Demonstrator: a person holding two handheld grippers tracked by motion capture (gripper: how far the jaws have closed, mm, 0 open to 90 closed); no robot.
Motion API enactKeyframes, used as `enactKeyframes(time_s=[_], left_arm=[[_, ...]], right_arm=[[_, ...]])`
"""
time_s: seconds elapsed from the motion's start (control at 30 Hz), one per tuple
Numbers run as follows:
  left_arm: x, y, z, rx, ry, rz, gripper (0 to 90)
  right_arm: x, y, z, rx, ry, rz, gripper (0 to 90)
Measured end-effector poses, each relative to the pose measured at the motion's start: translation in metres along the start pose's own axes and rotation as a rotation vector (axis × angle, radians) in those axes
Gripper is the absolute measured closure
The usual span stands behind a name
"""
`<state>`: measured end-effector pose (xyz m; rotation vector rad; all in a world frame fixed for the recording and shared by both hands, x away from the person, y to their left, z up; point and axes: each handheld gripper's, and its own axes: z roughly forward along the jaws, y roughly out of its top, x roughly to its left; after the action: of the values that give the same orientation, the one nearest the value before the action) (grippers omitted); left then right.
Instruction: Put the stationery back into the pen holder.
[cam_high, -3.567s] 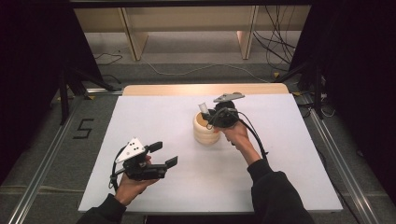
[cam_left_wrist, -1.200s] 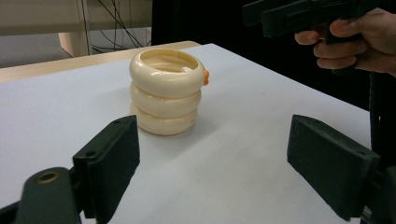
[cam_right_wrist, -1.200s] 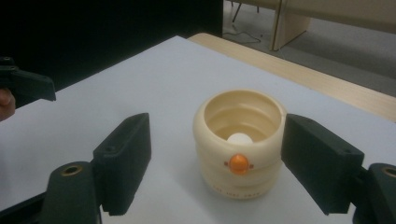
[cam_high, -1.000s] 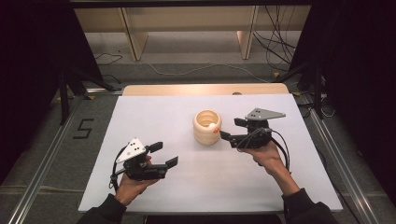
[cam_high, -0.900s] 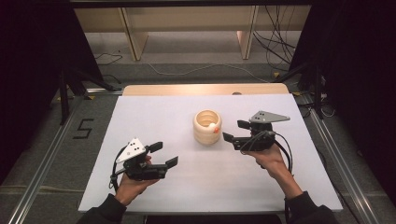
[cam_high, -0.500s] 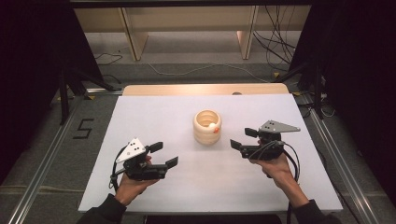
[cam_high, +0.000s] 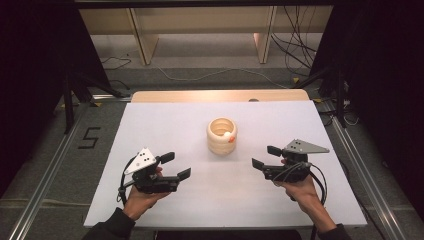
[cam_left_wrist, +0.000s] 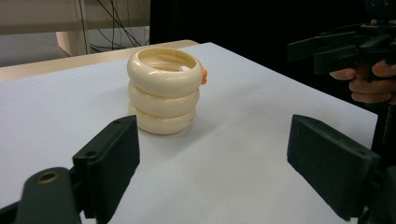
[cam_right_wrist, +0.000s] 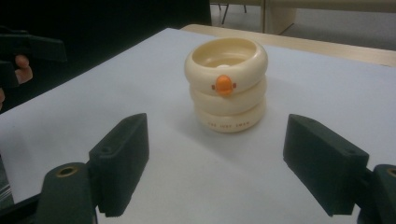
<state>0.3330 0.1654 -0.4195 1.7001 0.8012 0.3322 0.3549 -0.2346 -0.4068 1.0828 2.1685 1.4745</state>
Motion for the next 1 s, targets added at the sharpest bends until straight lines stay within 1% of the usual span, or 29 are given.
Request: enactKeyframes(time_s=[0.17,0.33,0.67,0.9,1.0], left_arm=[[0.000,0.000,0.000,0.000,-0.001,0.001,16.6],[0.000,0.000,0.000,0.001,-0.003,0.002,16.6],[-0.001,0.000,0.000,0.006,-0.008,0.002,16.6],[-0.001,0.000,0.001,0.009,-0.011,0.003,16.6],[-0.001,0.000,0.001,0.010,-0.014,0.006,16.6]], right_arm=[[0.003,-0.005,-0.002,0.005,0.001,-0.001,22.9],[0.004,-0.012,-0.006,-0.002,0.008,0.002,22.8],[0.005,-0.021,-0.007,-0.005,0.007,0.001,21.6],[0.006,-0.026,-0.010,-0.019,0.006,0.005,21.5],[0.006,-0.029,-0.012,-0.026,-0.002,0.006,21.4]])
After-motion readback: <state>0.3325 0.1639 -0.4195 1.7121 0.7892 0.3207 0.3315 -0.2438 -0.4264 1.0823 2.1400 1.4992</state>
